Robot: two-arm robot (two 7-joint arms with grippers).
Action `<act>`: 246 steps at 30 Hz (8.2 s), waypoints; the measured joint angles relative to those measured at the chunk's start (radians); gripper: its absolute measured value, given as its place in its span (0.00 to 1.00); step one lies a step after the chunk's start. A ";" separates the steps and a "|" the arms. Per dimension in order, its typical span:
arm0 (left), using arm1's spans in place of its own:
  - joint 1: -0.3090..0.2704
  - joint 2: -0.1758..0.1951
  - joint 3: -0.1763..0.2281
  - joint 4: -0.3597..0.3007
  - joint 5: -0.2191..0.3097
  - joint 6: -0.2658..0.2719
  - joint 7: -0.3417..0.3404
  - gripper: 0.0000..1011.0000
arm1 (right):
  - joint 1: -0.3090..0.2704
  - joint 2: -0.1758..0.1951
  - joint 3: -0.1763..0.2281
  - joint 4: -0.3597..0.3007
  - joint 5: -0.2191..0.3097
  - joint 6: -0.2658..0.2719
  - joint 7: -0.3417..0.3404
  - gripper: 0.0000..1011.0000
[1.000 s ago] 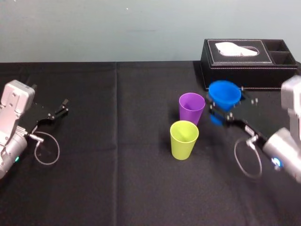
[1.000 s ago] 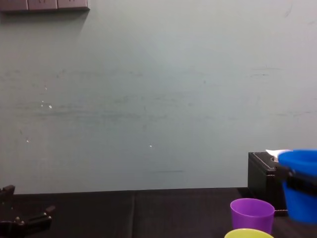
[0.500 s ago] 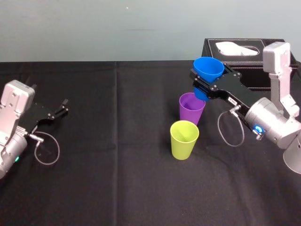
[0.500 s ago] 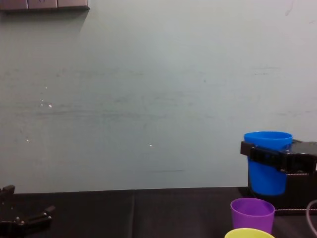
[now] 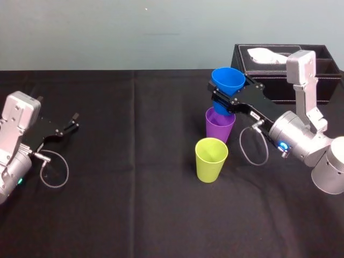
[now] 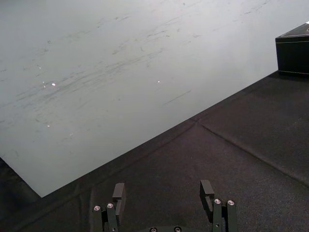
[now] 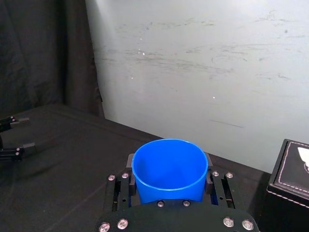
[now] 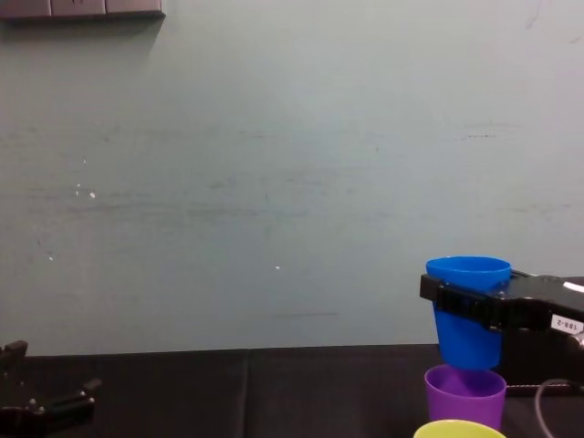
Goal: Stack the three plastic cups sequentially using one hand.
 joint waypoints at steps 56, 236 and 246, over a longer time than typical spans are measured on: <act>0.000 0.000 0.000 0.000 0.000 0.000 0.000 1.00 | -0.007 -0.031 -0.025 0.124 -0.037 -0.059 0.018 0.73; 0.000 0.000 0.000 0.000 0.000 0.000 0.000 1.00 | -0.169 0.112 -0.024 -0.237 0.040 -0.021 0.094 0.74; 0.000 0.000 0.000 0.000 0.000 0.000 0.000 1.00 | -0.047 0.100 -0.017 -0.156 0.099 -0.015 0.110 0.74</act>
